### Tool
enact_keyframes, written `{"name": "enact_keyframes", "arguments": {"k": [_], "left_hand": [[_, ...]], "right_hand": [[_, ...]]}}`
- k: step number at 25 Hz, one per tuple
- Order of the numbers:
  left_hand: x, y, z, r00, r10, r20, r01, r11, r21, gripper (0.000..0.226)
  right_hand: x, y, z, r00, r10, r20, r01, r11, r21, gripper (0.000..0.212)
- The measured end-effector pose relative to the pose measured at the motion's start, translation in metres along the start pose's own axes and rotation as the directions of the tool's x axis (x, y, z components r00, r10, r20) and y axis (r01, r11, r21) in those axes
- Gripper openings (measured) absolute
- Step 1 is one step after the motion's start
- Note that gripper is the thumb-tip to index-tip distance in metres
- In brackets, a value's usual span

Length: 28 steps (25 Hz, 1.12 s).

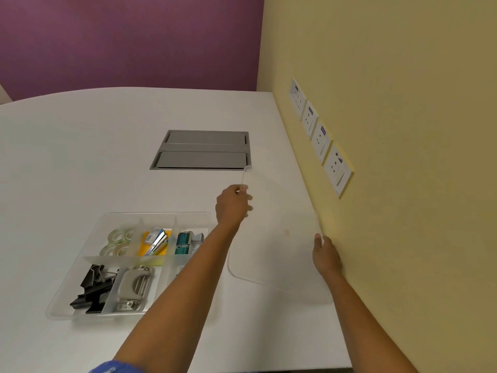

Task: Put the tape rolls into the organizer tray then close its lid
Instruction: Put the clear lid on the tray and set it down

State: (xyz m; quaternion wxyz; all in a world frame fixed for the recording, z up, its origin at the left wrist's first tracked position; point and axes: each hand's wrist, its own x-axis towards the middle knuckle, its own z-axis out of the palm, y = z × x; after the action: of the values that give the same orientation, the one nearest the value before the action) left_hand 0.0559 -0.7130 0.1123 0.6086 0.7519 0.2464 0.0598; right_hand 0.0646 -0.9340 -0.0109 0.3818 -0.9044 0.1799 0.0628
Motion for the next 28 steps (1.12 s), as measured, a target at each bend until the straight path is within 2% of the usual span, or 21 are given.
{"name": "enact_keyframes", "arguments": {"k": [3, 5, 7, 10, 12, 13, 15, 16, 19, 21, 22, 23, 24, 25, 26, 27, 28], "left_hand": [[-0.001, 0.022, -0.020, 0.981, 0.183, -0.059, -0.181, 0.983, 0.043, 0.026], [0.001, 0.032, -0.038, 0.951, 0.299, -0.080, -0.300, 0.954, 0.007, 0.026], [0.005, 0.037, -0.056, 0.918, 0.389, -0.075, -0.393, 0.917, -0.062, 0.026], [0.013, 0.037, -0.088, 0.881, 0.464, -0.094, -0.474, 0.868, -0.148, 0.023], [0.020, 0.034, -0.111, 0.867, 0.476, -0.147, -0.498, 0.841, -0.210, 0.020], [0.024, 0.033, -0.124, 0.862, 0.476, -0.174, -0.506, 0.831, -0.233, 0.018], [0.029, 0.031, -0.148, 0.853, 0.484, -0.196, -0.522, 0.808, -0.273, 0.016], [0.032, 0.031, -0.158, 0.847, 0.494, -0.197, -0.532, 0.795, -0.291, 0.020], [0.034, 0.030, -0.187, 0.842, 0.491, -0.221, -0.539, 0.761, -0.361, 0.040], [0.040, 0.029, -0.208, 0.886, 0.383, -0.263, -0.464, 0.751, -0.470, 0.061], [0.046, 0.026, -0.219, 0.912, 0.311, -0.269, -0.410, 0.738, -0.537, 0.068], [0.053, 0.022, -0.231, 0.930, 0.268, -0.253, -0.367, 0.717, -0.593, 0.073], [0.060, 0.015, -0.243, 0.940, 0.260, -0.219, -0.340, 0.687, -0.642, 0.075], [0.066, 0.010, -0.256, 0.948, 0.275, -0.163, -0.307, 0.639, -0.706, 0.075], [0.071, 0.003, -0.269, 0.951, 0.295, -0.092, -0.257, 0.591, -0.764, 0.073], [0.075, -0.003, -0.279, 0.952, 0.304, -0.023, -0.196, 0.550, -0.812, 0.068], [0.081, -0.011, -0.289, 0.952, 0.306, 0.017, -0.159, 0.540, -0.827, 0.061]], "right_hand": [[-0.013, -0.024, -0.002, 0.998, 0.038, -0.059, -0.016, 0.941, 0.339, 0.051], [-0.020, -0.047, -0.003, 0.990, 0.142, -0.010, -0.107, 0.788, 0.606, 0.056], [-0.024, -0.066, -0.003, 0.977, 0.188, 0.103, -0.195, 0.578, 0.793, 0.059], [-0.027, -0.084, -0.002, 0.952, 0.178, 0.250, -0.297, 0.336, 0.894, 0.062], [-0.031, -0.092, 0.002, 0.922, 0.154, 0.354, -0.376, 0.147, 0.915, 0.059], [-0.033, -0.095, 0.006, 0.913, 0.145, 0.382, -0.396, 0.087, 0.914, 0.056], [-0.044, -0.105, 0.020, 0.899, 0.145, 0.413, -0.426, 0.073, 0.902, 0.048], [-0.052, -0.114, 0.029, 0.893, 0.128, 0.432, -0.445, 0.101, 0.890, 0.044], [-0.077, -0.144, 0.051, 0.868, 0.059, 0.493, -0.497, 0.077, 0.865, 0.028], [-0.084, -0.152, 0.063, 0.871, 0.000, 0.491, -0.490, 0.040, 0.871, 0.012], [-0.086, -0.152, 0.068, 0.859, -0.078, 0.506, -0.505, 0.030, 0.863, 0.011], [-0.087, -0.149, 0.075, 0.827, -0.183, 0.532, -0.528, 0.070, 0.846, 0.021], [-0.087, -0.147, 0.076, 0.821, -0.212, 0.530, -0.527, 0.075, 0.846, 0.034], [-0.088, -0.149, 0.082, 0.831, -0.209, 0.515, -0.500, 0.123, 0.857, 0.044], [-0.084, -0.155, 0.086, 0.808, -0.210, 0.551, -0.538, 0.118, 0.834, 0.052], [-0.086, -0.164, 0.088, 0.829, -0.244, 0.504, -0.472, 0.181, 0.863, 0.057], [-0.087, -0.172, 0.091, 0.850, -0.229, 0.474, -0.437, 0.194, 0.878, 0.060]]}}
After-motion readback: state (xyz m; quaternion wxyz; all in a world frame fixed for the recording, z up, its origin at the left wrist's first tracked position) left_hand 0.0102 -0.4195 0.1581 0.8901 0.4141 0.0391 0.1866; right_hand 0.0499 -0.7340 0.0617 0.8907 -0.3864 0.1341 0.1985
